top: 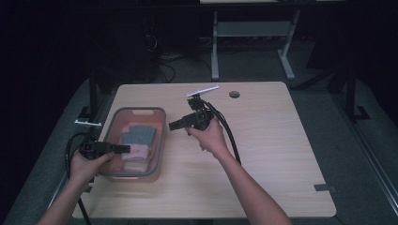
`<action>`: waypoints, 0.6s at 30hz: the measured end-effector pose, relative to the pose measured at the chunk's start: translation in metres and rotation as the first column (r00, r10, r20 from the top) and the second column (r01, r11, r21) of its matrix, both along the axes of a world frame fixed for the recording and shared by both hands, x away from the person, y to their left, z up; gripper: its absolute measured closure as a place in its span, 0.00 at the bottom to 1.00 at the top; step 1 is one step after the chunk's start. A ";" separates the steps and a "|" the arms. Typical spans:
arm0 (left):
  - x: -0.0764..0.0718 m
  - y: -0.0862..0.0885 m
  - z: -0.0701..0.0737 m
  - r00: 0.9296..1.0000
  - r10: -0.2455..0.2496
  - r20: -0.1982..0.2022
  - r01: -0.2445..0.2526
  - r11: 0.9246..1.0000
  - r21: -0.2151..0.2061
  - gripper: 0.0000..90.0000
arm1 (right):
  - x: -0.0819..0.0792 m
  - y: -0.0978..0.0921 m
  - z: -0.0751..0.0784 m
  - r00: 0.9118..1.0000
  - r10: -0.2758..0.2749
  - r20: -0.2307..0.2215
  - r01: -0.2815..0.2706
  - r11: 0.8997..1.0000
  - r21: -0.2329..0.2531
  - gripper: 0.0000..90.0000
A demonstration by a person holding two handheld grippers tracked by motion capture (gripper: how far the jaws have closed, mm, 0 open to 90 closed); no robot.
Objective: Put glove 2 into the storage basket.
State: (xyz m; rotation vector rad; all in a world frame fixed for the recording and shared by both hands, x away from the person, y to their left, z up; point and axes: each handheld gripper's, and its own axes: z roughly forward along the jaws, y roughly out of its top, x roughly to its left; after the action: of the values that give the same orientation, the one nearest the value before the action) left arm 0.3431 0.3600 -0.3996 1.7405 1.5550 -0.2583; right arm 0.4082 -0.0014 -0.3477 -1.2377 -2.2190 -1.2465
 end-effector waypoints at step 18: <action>0.003 -0.002 0.023 0.997 -0.027 0.067 0.019 0.994 0.107 0.54 | -0.004 -0.015 -0.001 1.000 -0.020 0.004 0.021 1.000 -0.007 0.67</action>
State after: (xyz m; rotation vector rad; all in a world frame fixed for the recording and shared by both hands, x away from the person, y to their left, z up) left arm 0.3461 0.3575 -0.3761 1.8312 1.5242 -0.1271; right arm 0.4041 -0.0163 -0.3491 -1.2650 -2.2208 -1.2504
